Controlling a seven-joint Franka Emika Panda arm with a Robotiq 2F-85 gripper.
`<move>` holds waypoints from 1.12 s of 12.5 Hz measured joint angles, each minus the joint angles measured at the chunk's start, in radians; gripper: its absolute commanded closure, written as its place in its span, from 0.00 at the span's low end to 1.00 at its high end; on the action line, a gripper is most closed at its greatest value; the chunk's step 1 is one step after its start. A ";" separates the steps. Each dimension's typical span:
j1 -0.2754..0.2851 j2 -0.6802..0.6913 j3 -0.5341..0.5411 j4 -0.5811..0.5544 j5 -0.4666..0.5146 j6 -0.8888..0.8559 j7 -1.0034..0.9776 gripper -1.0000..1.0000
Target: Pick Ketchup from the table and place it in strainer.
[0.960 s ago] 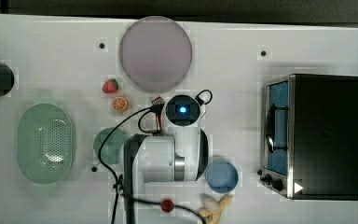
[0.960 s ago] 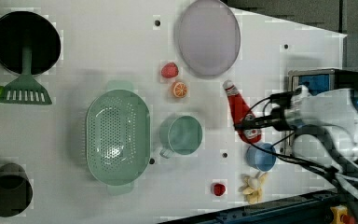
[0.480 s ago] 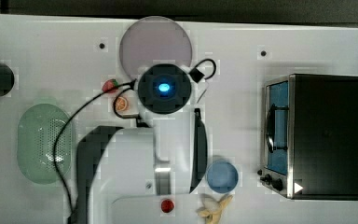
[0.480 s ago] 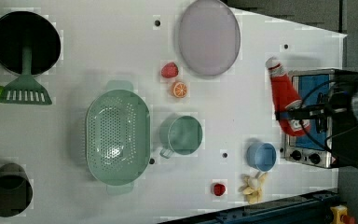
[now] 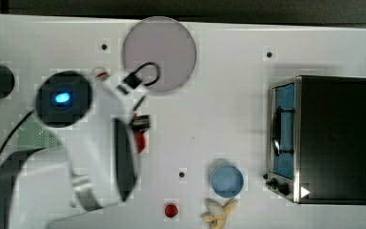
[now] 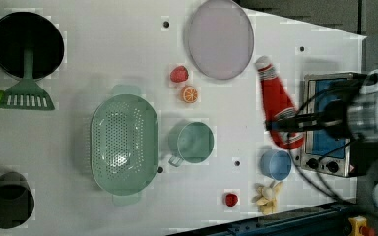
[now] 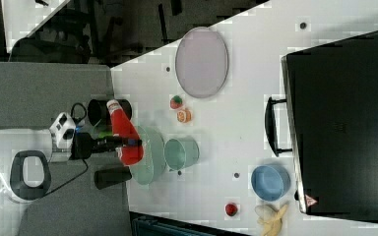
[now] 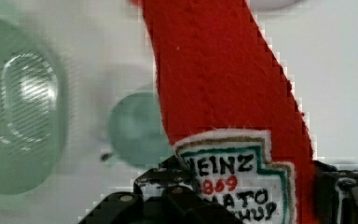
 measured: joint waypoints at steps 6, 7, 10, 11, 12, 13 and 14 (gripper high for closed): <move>0.050 0.135 0.259 -0.021 0.003 0.209 0.315 0.38; 0.056 0.156 0.291 -0.033 0.003 0.272 0.359 0.38; 0.091 0.282 0.344 -0.033 -0.011 0.458 0.484 0.38; 0.106 0.328 0.345 -0.035 -0.034 0.500 0.530 0.34; 0.120 0.370 0.339 -0.039 -0.045 0.543 0.574 0.24; 0.124 0.410 0.339 -0.051 -0.048 0.583 0.610 0.13; 0.125 0.448 0.335 -0.061 -0.063 0.600 0.631 0.02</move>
